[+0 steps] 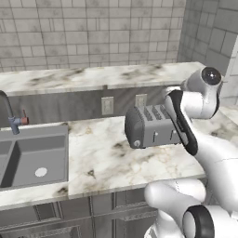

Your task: Start the toaster. Once the lever pops up, take the bread to the plate on the dining counter.

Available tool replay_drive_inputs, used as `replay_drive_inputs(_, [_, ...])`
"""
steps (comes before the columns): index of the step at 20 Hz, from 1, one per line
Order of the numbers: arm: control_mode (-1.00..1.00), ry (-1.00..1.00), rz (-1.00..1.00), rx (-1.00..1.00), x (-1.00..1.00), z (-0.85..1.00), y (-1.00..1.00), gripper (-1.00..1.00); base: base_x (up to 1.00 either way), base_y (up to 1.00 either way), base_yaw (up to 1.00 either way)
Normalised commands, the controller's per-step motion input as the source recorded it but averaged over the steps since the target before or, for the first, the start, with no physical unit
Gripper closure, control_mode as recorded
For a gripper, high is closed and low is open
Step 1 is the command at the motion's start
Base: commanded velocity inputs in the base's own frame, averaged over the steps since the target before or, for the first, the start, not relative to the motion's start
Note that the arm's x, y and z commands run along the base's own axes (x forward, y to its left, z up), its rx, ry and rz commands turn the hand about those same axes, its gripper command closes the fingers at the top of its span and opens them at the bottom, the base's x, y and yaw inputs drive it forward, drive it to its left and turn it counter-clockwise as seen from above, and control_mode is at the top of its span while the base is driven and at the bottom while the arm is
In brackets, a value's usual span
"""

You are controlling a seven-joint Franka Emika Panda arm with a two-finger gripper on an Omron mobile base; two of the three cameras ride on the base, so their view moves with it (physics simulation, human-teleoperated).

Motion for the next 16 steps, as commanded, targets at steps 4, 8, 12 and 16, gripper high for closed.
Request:
replay_drive_inputs(4, [-1.00, 0.01, -0.01, 0.00, -0.74, 0.11, 0.24, 1.00, 0.00, 0.00, 0.00])
replay_drive_inputs(8, [-1.00, 0.00, 0.00, 0.00, -0.86, 0.09, 0.23, 1.00, 0.00, 0.00, 0.00])
replay_drive_inputs(12, [-1.00, 0.00, 0.00, 0.00, -0.79, 0.03, 0.24, 1.00, 0.00, 0.00, 0.00])
replay_drive_inputs(16, [-1.00, 0.00, 0.04, 0.00, -0.76, 0.00, 0.32, 1.00, 0.00, 0.00, 0.00])
